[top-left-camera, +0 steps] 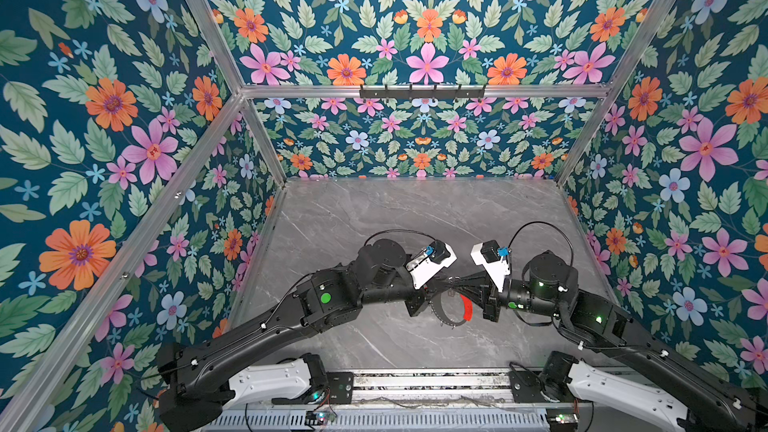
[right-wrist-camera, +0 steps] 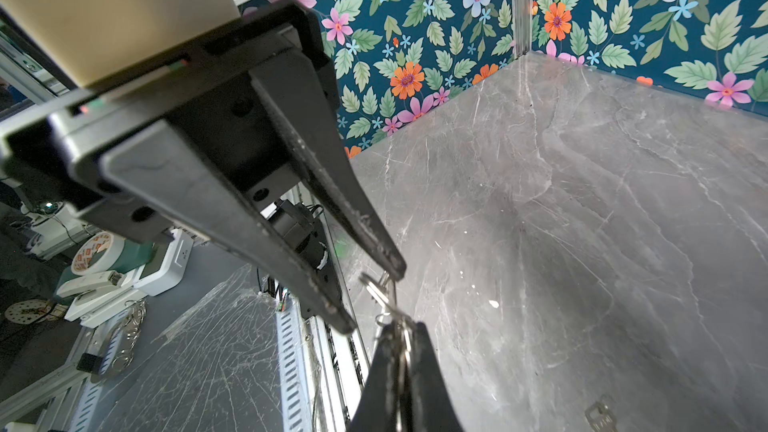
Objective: Remove the keys from the keyring
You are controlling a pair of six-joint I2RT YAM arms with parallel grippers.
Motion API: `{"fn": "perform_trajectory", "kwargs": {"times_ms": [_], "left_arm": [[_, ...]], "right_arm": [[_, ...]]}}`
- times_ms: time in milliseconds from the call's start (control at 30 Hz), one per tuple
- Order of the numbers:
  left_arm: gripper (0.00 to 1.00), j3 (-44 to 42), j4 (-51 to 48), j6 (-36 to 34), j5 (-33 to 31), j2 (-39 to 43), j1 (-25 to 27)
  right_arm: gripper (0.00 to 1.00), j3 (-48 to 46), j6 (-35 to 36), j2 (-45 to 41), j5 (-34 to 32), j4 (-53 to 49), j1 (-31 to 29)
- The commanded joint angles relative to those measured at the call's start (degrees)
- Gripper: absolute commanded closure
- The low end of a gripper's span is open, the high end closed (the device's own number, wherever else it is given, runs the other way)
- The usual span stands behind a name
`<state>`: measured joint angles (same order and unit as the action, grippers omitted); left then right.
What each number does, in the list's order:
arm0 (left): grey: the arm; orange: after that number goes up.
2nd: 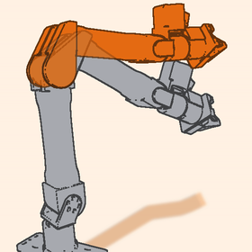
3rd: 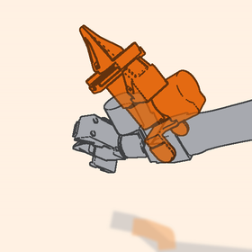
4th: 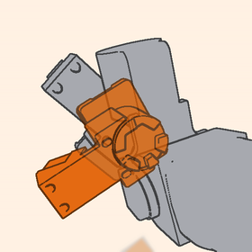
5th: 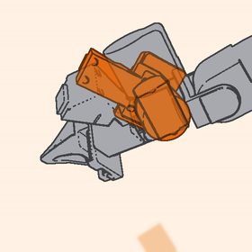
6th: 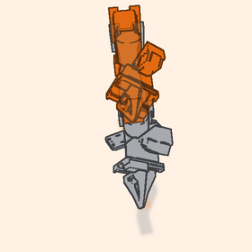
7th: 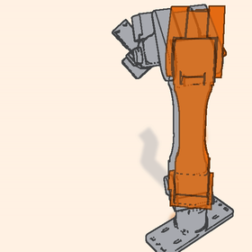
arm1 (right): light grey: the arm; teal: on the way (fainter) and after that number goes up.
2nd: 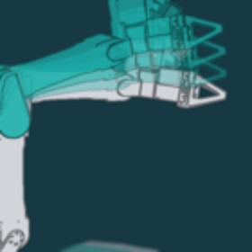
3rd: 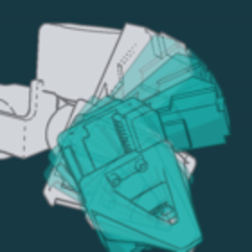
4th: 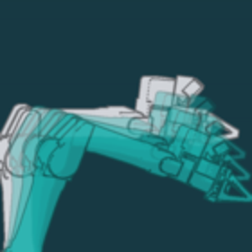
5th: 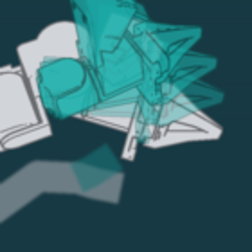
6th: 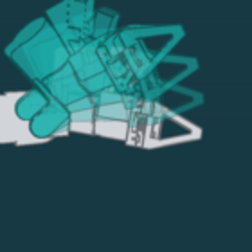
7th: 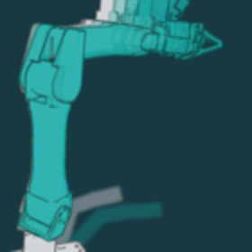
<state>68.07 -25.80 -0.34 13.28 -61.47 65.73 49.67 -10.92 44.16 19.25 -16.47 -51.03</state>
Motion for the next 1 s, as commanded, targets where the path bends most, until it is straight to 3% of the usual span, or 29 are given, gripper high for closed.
{"fn": "perform_trajectory", "kwargs": {"times_ms": [0,967], "left_arm": [[0.8,0.65,0.23,-0.1,0.39,-0.16,-0.06],[1.0,1.07,1.0,-2.02,-0.79,-0.89,-0.07]], "right_arm": [[1.0,0.18,-0.09,-0.04,-0.43,1.45,-0.04],[1.0,0.44,-0.9,0.57,-0.79,1.82,-0.5]]}}
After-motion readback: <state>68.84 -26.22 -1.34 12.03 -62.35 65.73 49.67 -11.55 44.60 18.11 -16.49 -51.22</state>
